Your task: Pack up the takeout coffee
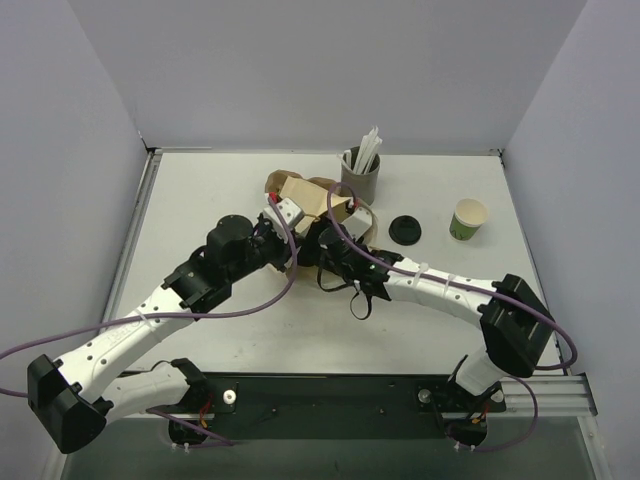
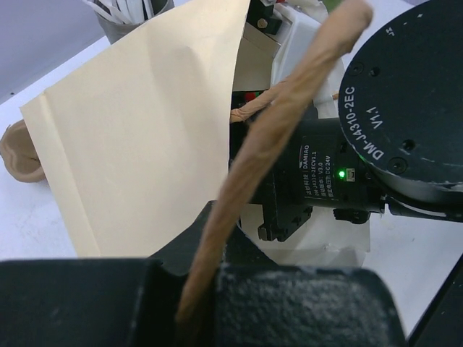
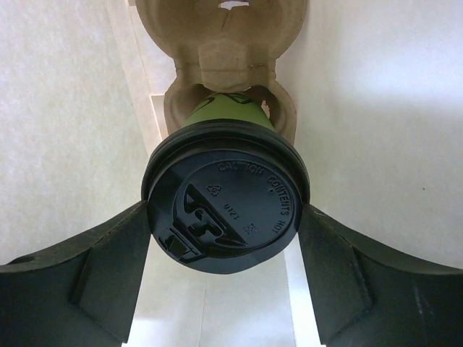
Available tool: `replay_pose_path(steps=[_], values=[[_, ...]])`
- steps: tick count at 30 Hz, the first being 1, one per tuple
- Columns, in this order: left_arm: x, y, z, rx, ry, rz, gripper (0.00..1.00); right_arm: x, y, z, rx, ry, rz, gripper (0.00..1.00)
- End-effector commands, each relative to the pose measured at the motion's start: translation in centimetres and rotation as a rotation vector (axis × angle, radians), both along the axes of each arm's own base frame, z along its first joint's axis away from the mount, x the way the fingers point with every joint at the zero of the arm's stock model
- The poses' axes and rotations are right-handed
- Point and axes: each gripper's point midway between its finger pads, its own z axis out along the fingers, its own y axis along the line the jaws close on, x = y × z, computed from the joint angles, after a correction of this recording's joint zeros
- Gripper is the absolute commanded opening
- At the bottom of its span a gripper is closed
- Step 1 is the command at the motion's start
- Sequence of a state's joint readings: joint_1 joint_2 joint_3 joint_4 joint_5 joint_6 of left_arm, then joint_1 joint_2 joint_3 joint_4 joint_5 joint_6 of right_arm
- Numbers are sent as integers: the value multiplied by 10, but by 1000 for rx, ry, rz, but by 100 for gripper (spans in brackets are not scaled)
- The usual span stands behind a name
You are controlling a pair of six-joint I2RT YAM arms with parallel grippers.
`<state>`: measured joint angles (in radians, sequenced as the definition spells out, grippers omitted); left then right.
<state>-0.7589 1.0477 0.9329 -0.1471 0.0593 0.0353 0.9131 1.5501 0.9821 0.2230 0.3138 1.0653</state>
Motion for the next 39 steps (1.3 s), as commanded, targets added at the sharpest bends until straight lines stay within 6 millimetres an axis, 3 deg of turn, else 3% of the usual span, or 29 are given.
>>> replay_pose_path(steps=[1,6,7,9,10,20,25,27,35,39], values=[[-10,-11,44,-180,-14,-31,0,6,-24,2,-137,43,-48,45],[-14,-13,55,-255,25,-24,0,-2,-34,-5,-238,109,-30,45],[-15,-13,56,-267,31,-23,0,1,-30,5,-240,102,-25,45],[-16,-13,60,-304,52,-14,0,-3,-33,-1,-294,139,-9,45],[-17,-13,61,-314,61,-12,0,0,-30,8,-297,133,-1,45],[-17,-7,71,-388,174,78,0,-15,-30,-14,-460,285,108,43],[-11,7,69,-383,204,176,0,-21,-21,-13,-498,337,177,43],[-8,14,66,-369,218,224,0,-25,-21,-23,-532,379,196,43],[-6,38,57,-329,242,350,0,-30,-7,-33,-631,447,276,43],[-8,50,59,-311,243,398,7,-35,-9,-38,-685,487,304,43]])
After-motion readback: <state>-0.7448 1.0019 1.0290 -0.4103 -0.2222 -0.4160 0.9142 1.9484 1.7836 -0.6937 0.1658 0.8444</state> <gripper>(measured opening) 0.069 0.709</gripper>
